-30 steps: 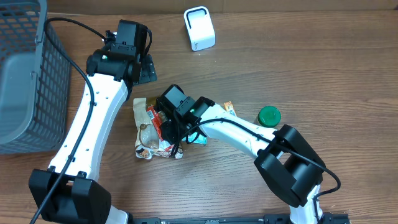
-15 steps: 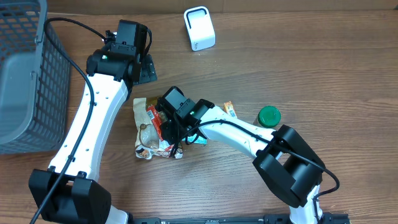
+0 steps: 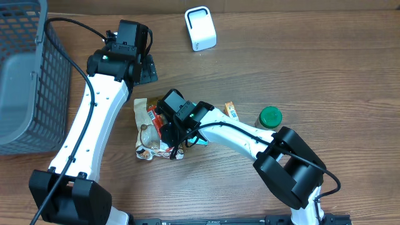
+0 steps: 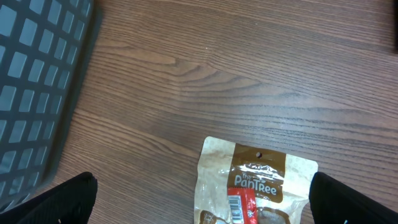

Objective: Scan the item barcode
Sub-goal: 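Lift the two red sticks off the PanTree bag with the right gripper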

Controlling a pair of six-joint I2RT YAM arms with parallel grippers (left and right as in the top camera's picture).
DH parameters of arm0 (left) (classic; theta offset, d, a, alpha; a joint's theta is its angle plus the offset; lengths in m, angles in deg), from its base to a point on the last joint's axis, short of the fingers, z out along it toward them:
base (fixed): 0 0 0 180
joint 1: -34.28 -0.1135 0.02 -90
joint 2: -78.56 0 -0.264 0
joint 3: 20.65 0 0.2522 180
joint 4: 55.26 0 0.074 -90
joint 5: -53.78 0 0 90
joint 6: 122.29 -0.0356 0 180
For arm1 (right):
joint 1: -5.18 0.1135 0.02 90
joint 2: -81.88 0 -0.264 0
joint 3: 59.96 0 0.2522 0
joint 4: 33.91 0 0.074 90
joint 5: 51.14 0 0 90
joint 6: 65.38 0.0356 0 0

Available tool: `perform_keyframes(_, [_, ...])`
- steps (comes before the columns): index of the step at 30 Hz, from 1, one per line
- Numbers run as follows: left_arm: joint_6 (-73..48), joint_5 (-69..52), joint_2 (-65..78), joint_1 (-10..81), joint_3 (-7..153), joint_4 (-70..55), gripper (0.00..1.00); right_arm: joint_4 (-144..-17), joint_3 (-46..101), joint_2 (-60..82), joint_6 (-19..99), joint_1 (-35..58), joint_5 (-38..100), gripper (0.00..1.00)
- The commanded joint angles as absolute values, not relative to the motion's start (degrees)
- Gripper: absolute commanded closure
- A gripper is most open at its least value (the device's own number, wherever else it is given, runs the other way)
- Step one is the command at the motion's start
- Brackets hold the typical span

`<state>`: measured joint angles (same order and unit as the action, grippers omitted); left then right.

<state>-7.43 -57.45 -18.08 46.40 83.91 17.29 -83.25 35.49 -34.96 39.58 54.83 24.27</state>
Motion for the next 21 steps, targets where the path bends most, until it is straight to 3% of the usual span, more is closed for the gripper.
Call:
perform_keyframes(1, [-8.52, -57.14, -17.32, 46.29, 84.77, 17.40, 0.00, -82.83, 34.75, -33.56, 39.87, 55.35, 24.86, 0.66])
perform_keyframes(21, [-8.52, -57.14, -17.32, 46.29, 84.77, 17.40, 0.00, -82.85, 34.75, -34.09, 41.38, 56.40, 26.98, 0.72])
